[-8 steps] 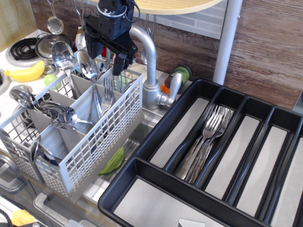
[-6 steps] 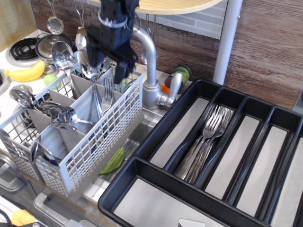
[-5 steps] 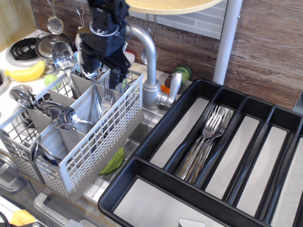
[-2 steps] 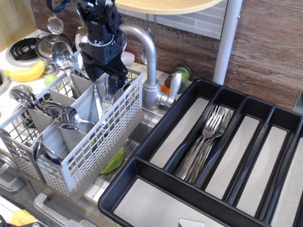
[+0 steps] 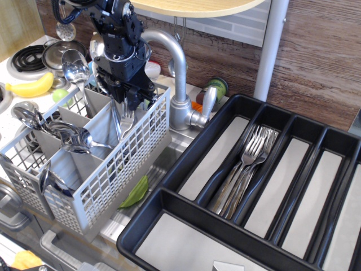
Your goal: Put fork from basket to tray
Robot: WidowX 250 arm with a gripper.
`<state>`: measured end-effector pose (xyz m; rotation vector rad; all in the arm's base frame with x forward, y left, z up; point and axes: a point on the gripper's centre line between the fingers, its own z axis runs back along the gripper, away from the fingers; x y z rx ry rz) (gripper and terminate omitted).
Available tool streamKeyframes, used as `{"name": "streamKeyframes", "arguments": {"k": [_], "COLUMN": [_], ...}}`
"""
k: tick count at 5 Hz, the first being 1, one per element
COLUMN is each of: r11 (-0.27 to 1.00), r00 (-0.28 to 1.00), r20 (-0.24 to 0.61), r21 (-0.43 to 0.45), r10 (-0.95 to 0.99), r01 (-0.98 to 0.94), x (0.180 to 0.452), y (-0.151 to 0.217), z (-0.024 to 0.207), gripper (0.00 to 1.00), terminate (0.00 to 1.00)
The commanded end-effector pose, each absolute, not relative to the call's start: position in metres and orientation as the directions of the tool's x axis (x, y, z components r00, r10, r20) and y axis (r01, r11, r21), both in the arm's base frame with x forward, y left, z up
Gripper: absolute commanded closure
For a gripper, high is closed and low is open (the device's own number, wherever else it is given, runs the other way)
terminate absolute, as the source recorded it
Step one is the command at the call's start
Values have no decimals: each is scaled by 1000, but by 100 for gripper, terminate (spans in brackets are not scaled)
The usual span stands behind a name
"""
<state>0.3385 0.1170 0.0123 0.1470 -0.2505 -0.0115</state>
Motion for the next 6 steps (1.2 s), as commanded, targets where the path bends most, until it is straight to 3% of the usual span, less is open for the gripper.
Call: {"name": "streamKeyframes", "arguments": {"k": [1, 2, 3, 4, 5, 6], "r11": [987, 949, 920, 898, 862, 795], "r00": [974, 984, 989, 981, 928, 878], "r20": [228, 179, 141, 153, 247, 337], "r21": [154, 310, 379, 404, 363, 397], "r10": [11, 7, 46, 123, 279, 339], "r01": [-47, -63, -97, -176, -355, -459], "x": [345, 332, 331, 333, 348, 386], "y": [105, 113, 113, 84, 41, -3], "z": [45, 94, 144, 186, 186, 169], "gripper": [100, 100, 100, 100, 100, 100], "terminate": [0, 0, 0, 0, 0, 0]}}
